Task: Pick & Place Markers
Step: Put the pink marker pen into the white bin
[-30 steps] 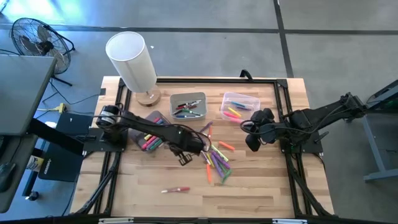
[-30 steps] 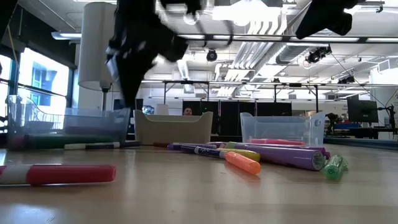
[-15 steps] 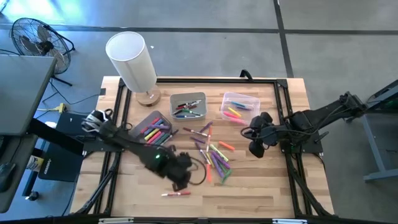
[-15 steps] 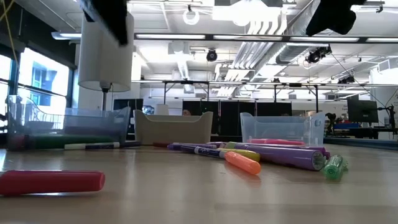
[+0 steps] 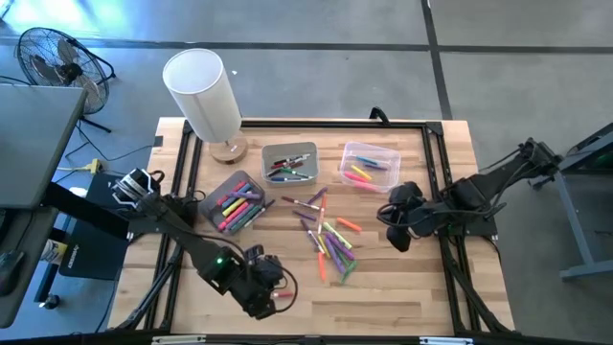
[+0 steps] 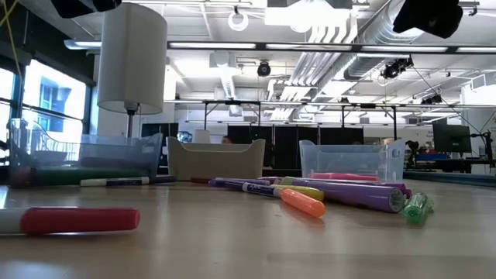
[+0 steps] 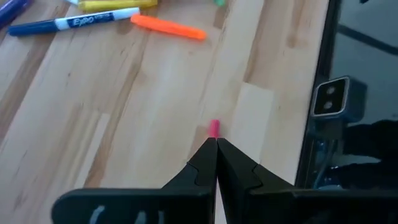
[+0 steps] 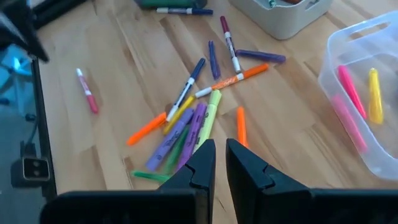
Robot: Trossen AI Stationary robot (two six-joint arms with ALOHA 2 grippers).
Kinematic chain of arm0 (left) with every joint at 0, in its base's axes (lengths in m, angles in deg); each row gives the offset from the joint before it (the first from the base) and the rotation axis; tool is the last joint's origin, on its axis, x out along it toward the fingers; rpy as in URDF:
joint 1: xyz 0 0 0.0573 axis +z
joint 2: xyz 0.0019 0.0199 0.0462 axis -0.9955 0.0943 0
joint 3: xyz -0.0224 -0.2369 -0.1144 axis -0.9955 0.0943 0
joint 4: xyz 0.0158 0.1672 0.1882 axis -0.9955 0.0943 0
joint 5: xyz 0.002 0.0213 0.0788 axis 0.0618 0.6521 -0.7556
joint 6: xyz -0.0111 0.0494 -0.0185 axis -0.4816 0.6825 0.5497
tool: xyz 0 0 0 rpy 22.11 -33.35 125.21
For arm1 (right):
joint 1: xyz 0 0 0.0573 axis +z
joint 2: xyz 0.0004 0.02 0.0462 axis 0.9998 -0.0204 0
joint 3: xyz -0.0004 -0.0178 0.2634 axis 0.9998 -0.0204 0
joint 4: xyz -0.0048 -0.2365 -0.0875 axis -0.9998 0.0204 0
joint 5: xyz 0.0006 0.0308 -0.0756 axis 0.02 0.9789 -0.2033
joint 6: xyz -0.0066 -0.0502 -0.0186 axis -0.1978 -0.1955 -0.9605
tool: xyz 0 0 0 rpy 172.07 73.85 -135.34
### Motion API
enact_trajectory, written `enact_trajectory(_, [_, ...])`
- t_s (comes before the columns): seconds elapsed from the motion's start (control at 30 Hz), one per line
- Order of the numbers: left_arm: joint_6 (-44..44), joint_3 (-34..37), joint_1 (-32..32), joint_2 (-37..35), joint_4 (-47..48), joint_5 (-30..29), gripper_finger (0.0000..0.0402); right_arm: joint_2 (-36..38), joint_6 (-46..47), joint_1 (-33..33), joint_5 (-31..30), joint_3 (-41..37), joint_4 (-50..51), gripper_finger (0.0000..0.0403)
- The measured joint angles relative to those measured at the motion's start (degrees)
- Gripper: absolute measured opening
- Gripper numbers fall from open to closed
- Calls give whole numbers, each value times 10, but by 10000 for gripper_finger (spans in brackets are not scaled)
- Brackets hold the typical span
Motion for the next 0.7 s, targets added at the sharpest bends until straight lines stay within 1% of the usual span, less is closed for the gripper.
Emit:
enact_trajectory(0.13, [21, 0, 3, 0, -9, 5, 3, 0, 34, 10, -23, 0, 0, 27])
enact_trajectory(0.27, [33, 0, 3, 0, 20, 20, 3, 0, 61, 10, -37, 0, 0, 27])
enact_trajectory(0.43, [46, 0, 3, 0, 55, 55, 8, 0, 89, 10, -39, 0, 0, 25])
enact_trajectory(0.53, [46, 5, 3, 0, 59, 71, 37, 0, 96, 10, -38, 0, 0, 19])
enact_trajectory(0.7, [54, 38, 3, 0, 26, 69, 126, 0, 102, 10, -44, 0, 0, 6])
